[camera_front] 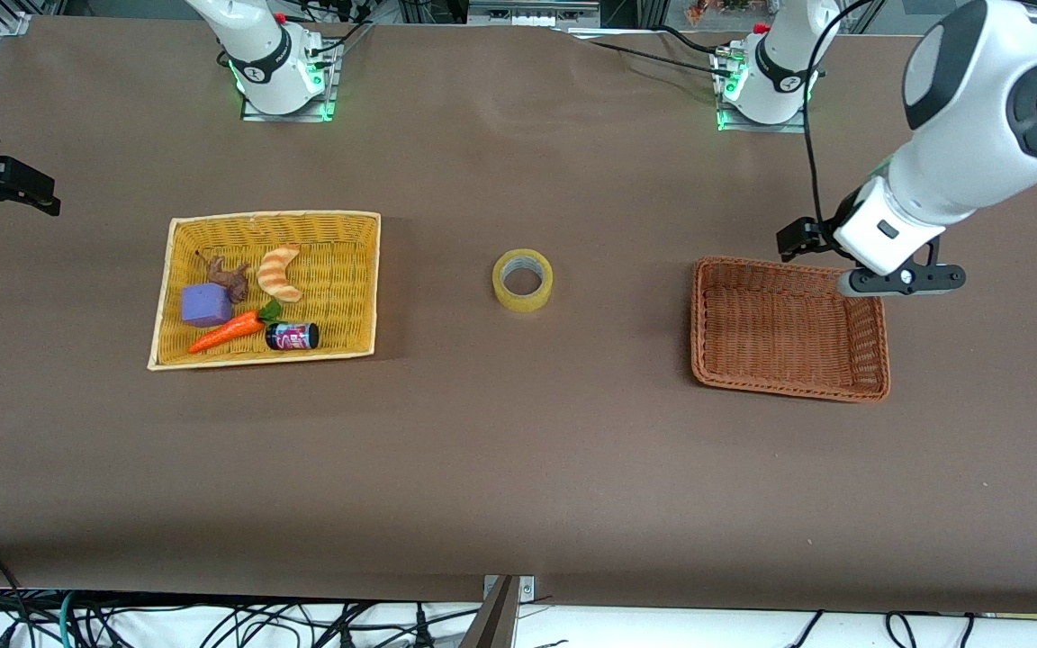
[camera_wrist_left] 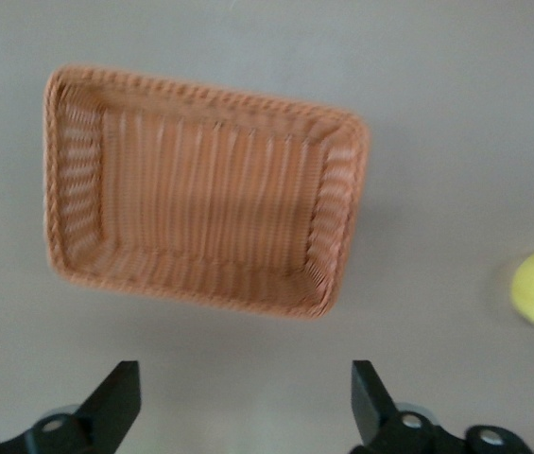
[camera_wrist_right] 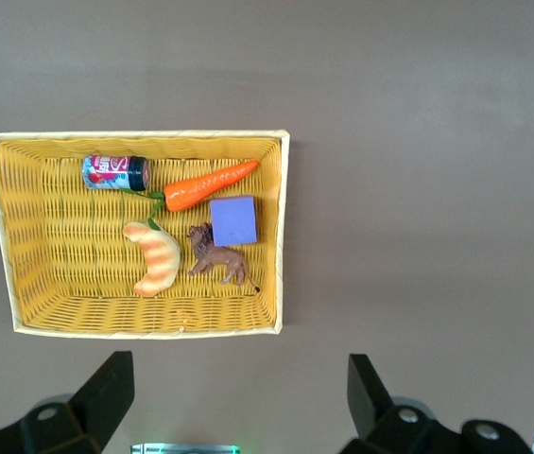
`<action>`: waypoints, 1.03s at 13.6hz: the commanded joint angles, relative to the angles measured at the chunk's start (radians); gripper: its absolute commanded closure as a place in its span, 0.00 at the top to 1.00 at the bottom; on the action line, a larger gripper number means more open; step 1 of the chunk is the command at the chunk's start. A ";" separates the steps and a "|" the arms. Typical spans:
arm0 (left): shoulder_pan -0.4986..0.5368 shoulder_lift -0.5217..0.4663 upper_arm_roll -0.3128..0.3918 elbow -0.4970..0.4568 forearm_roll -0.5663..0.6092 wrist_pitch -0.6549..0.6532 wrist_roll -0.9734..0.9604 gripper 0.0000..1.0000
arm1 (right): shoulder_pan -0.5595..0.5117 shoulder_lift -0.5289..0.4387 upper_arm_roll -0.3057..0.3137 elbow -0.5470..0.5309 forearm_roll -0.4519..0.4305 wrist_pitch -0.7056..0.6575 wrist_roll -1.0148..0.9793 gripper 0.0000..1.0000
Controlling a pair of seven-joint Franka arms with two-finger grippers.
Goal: Transfer tape with both arms
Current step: 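Retract the right gripper while the left gripper moves toward the tape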
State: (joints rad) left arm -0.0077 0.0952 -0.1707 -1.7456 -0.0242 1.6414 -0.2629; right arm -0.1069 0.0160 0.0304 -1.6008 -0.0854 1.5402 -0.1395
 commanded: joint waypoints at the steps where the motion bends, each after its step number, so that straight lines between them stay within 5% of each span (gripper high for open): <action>1: 0.000 0.049 -0.024 0.134 0.090 -0.046 0.010 1.00 | -0.007 -0.019 0.003 -0.022 0.021 0.040 -0.022 1.00; 8: 0.014 0.067 -0.029 0.158 0.141 -0.028 0.045 1.00 | -0.003 -0.008 0.003 -0.013 0.029 0.044 -0.020 1.00; 11: 0.000 0.063 -0.055 0.164 0.118 -0.123 0.057 1.00 | -0.005 -0.005 0.002 -0.013 0.027 0.044 -0.022 1.00; 14: -0.009 0.067 -0.169 0.173 0.089 -0.130 0.048 1.00 | -0.007 0.002 -0.010 -0.011 0.026 0.055 -0.022 1.00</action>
State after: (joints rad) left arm -0.0085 0.1507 -0.2823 -1.6094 0.0828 1.5434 -0.2251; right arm -0.1057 0.0230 0.0275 -1.6033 -0.0750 1.5772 -0.1401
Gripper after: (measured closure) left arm 0.000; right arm 0.000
